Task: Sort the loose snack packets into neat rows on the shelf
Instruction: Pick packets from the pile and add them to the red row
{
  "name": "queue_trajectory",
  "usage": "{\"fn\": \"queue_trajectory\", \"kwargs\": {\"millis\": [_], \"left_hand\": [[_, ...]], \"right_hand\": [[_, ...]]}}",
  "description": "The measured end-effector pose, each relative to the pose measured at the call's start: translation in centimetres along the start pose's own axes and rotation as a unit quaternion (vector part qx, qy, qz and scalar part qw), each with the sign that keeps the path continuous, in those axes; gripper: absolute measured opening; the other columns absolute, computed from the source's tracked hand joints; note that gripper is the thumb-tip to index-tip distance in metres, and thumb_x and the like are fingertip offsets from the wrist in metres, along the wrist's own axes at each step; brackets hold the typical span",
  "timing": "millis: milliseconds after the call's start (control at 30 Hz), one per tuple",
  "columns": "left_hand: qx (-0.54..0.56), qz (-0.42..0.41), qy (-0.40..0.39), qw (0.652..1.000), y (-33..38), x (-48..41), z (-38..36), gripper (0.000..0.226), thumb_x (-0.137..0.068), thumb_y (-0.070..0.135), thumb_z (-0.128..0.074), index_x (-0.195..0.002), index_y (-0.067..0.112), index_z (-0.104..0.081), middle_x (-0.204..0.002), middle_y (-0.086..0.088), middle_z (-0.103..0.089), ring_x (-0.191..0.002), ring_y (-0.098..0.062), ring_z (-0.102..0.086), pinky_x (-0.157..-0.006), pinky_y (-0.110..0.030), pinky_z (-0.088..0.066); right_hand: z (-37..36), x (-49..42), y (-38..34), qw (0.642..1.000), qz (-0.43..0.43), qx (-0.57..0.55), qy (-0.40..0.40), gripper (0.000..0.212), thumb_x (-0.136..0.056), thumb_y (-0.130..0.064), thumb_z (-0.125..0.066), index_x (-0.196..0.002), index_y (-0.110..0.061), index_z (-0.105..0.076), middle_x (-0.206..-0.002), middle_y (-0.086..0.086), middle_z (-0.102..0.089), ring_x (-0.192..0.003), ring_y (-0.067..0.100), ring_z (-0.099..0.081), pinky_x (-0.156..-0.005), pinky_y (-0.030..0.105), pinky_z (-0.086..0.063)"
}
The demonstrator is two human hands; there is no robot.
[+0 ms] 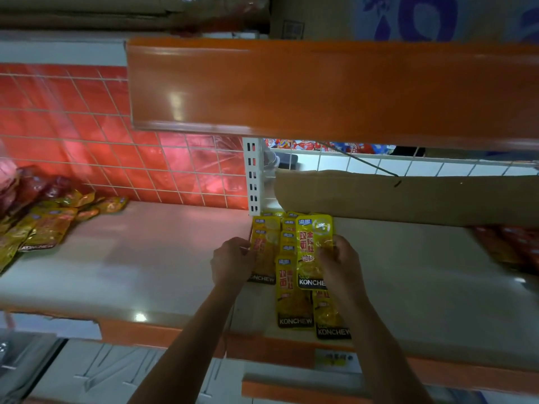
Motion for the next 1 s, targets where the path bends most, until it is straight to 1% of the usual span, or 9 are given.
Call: {"fn": "queue_trajectory", "kwargs": {"millis": [67, 200, 333, 533, 633, 733, 833, 933, 1000], "left_hand": [[0.003, 0.0, 0.003, 1.0, -0.1, -0.1, 0.1, 0.023, -0.088, 0.029, -0.063, -0.107, 0.02, -0.07, -0.103, -0.001, -0.073, -0.094, -0.02, -0.067, -0.082, -0.029, -0.05], [-0.003, -0.005, 0.012, 1.0, -0.1, -0.2, 0.3, 0.022, -0.089, 0.031, -0.063, -0.106, 0.018, -0.07, -0.101, -0.002, -0.073, -0.093, -0.021, -0.067, -0.082, -0.03, -0.051], [-0.007, -0.012, 0.01, 1.0, -0.1, -0.2, 0.2, 0.023, -0.088, 0.03, -0.064, -0.106, 0.018, -0.07, -0.101, -0.002, -0.073, -0.094, -0.02, -0.066, -0.083, -0.03, -0.05], [0.005, -0.061, 0.019, 0.998, -0.1, 0.5, 1.3, 0.02, -0.09, 0.028, -0.061, -0.102, 0.016, -0.071, -0.101, 0.0, -0.072, -0.091, -0.019, -0.066, -0.082, -0.029, -0.049], [0.133, -0.063, -0.04, 0.988, 0.7, 1.4, 1.4, 0.023, -0.09, 0.038, -0.059, -0.091, 0.018, -0.072, -0.088, 0.001, -0.074, -0.083, -0.016, -0.069, -0.08, -0.032, -0.054], [0.33, 0.001, -0.15, 0.932, 0.8, 2.5, 0.6, 0.019, -0.086, 0.026, -0.069, -0.098, 0.011, -0.071, -0.082, -0.005, -0.074, -0.074, -0.015, -0.069, -0.074, -0.034, -0.057], [0.356, -0.033, -0.162, 0.92, 0.4, 2.8, 1.2, 0.021, -0.084, 0.002, -0.068, -0.104, 0.008, -0.068, -0.086, -0.016, -0.073, -0.069, -0.017, -0.064, -0.065, -0.029, -0.052], [0.39, -0.028, -0.145, 0.909, -0.6, 2.5, 2.4, 0.022, -0.085, -0.006, -0.063, -0.103, 0.007, -0.068, -0.078, -0.006, -0.074, -0.068, -0.013, -0.067, -0.063, -0.024, -0.053], [0.368, -0.025, -0.133, 0.92, -1.8, 1.9, 2.7, 0.021, -0.084, -0.001, -0.067, -0.101, 0.01, -0.069, -0.077, -0.002, -0.075, -0.068, -0.012, -0.067, -0.064, -0.026, -0.053]], "right_hand": [[-0.3, -0.1, 0.0, 1.0, 0.002, 0.004, -0.004, 0.01, -0.09, -0.012, -0.052, -0.091, -0.018, -0.06, -0.075, 0.002, -0.063, -0.06, 0.015, -0.053, -0.057, 0.037, -0.045], [-0.9, -0.3, 0.2, 1.0, -0.001, 0.016, -0.008, 0.011, -0.089, -0.014, -0.051, -0.092, -0.019, -0.06, -0.081, 0.006, -0.065, -0.065, 0.017, -0.057, -0.062, 0.04, -0.05], [-1.5, -0.3, 0.1, 1.0, 0.0, 0.027, -0.016, 0.006, -0.09, -0.015, -0.052, -0.091, -0.016, -0.058, -0.076, 0.002, -0.059, -0.061, 0.013, -0.05, -0.059, 0.032, -0.041], [-2.8, 0.1, -0.8, 0.999, 0.013, 0.018, -0.027, 0.007, -0.087, -0.012, -0.055, -0.081, -0.008, -0.053, -0.069, 0.011, -0.054, -0.056, 0.015, -0.043, -0.053, 0.031, -0.035], [-4.1, 0.3, -1.1, 0.999, 0.014, 0.006, -0.038, 0.009, -0.084, -0.017, -0.056, -0.085, -0.008, -0.055, -0.071, 0.01, -0.054, -0.059, 0.017, -0.045, -0.054, 0.037, -0.04], [-5.4, 0.8, -1.6, 0.998, 0.022, 0.003, -0.05, 0.007, -0.085, -0.013, -0.058, -0.082, -0.018, -0.057, -0.074, 0.002, -0.06, -0.063, 0.015, -0.053, -0.06, 0.036, -0.045], [-6.1, 1.0, -1.9, 0.997, 0.034, 0.015, -0.07, 0.008, -0.089, -0.011, -0.057, -0.094, -0.011, -0.063, -0.085, 0.006, -0.066, -0.072, 0.014, -0.058, -0.066, 0.032, -0.046], [-5.6, 0.8, -1.7, 0.997, 0.033, 0.026, -0.059, 0.022, -0.093, -0.015, -0.057, -0.113, -0.018, -0.063, -0.094, -0.005, -0.065, -0.086, 0.009, -0.062, -0.076, 0.026, -0.049], [-4.8, 0.6, -1.7, 0.997, 0.044, 0.045, -0.036, 0.025, -0.093, -0.017, -0.058, -0.118, -0.019, -0.062, -0.092, -0.008, -0.065, -0.088, 0.007, -0.062, -0.079, 0.027, -0.049]]}}
Point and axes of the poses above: each hand's wrist, its own x-axis away from the middle knuckle, its own z-axis out of the back of the hand, y = z × x, the point moved 6 cm from there along -x, towards the middle knuckle
